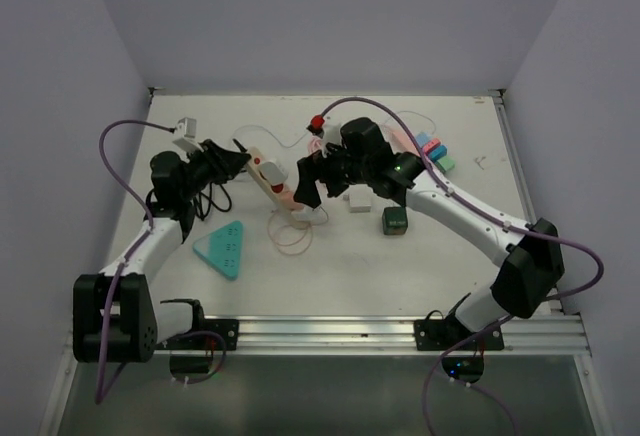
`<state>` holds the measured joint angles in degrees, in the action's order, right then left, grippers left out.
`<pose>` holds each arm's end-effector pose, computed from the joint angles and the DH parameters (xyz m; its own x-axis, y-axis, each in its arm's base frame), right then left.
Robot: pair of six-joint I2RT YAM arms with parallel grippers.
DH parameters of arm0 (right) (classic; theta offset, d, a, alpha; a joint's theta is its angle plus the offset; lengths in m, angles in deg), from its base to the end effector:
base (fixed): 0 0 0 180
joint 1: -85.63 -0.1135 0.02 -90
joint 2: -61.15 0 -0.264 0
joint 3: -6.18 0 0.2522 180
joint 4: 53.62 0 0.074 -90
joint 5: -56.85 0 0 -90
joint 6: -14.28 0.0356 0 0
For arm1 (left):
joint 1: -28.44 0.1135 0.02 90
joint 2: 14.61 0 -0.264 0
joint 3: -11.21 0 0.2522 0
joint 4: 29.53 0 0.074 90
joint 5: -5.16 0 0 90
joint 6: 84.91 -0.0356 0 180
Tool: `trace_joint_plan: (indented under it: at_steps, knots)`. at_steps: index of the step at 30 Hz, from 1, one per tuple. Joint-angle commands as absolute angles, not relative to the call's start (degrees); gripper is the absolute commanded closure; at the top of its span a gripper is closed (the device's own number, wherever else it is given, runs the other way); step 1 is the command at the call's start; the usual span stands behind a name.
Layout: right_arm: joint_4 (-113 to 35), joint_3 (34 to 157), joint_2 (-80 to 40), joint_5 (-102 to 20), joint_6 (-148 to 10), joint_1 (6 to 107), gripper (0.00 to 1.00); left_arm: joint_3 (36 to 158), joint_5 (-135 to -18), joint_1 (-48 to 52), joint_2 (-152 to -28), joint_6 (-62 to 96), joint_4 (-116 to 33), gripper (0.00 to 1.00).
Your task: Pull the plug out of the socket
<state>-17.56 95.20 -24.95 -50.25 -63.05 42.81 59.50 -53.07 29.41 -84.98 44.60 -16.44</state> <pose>0.2455 0.2417 0.3307 -0.5733 -0.2455 -0.7817 -0.7221 0.6022 0.3405 0.2683 -0.0142 0.2511 -0.4422 -0.5485 -0.7097 0.2907 0.6609 -0.6919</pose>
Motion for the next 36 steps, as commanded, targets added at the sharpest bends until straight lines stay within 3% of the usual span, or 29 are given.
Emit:
trace_joint_plan:
  at_steps: [1,11,16,19,20,22,23,24,25,31,33,36]
  knots:
    - [-16.31,101.75,-28.49,-48.09,-65.08,41.52,0.04,58.46,-52.85,27.30,-81.07,43.85,-18.42,1.00]
    - [-16.92,110.81,-40.44,-46.86,-68.24,39.23,0.05,55.82,-53.29,24.57,-76.31,43.68,-20.44,1.00]
    - [-16.48,114.06,-44.84,-47.47,-68.77,38.96,0.18,55.38,-53.38,23.78,-75.34,43.24,-21.67,1.00]
    - [-17.27,114.07,-44.67,-48.52,-68.86,38.61,0.42,54.95,-53.29,23.60,-75.08,42.80,-22.19,1.00]
    - [-17.19,114.07,-44.50,-49.05,-68.95,38.61,0.57,54.86,-53.38,23.51,-75.17,42.63,-22.54,1.00]
    - [-17.19,113.98,-44.14,-49.49,-69.04,38.53,0.72,54.68,-53.38,23.51,-75.17,42.54,-22.90,1.00]
    - [-17.36,113.81,-43.53,-49.49,-68.95,38.44,0.87,54.59,-53.38,23.43,-75.17,42.36,-23.07,0.99]
    - [-17.45,113.28,-43.27,-49.58,-68.95,38.35,0.94,54.59,-53.29,23.43,-75.17,42.27,-23.60,0.94]
    - [-17.97,112.93,-42.92,-49.58,-68.86,38.35,0.99,54.59,-53.29,23.43,-75.17,42.18,-23.86,0.82]
    - [-18.94,111.08,-40.45,-49.84,-68.25,37.65,1.00,54.50,-54.60,23.43,-74.55,41.31,-27.20,0.29]
    - [-19.03,110.64,-39.84,-50.19,-68.16,37.38,1.00,54.50,-54.87,23.34,-74.81,40.87,-28.70,0.21]
    - [-19.12,110.38,-39.22,-50.90,-68.16,36.77,1.00,53.98,-54.87,23.16,-75.25,40.78,-28.96,0.19]
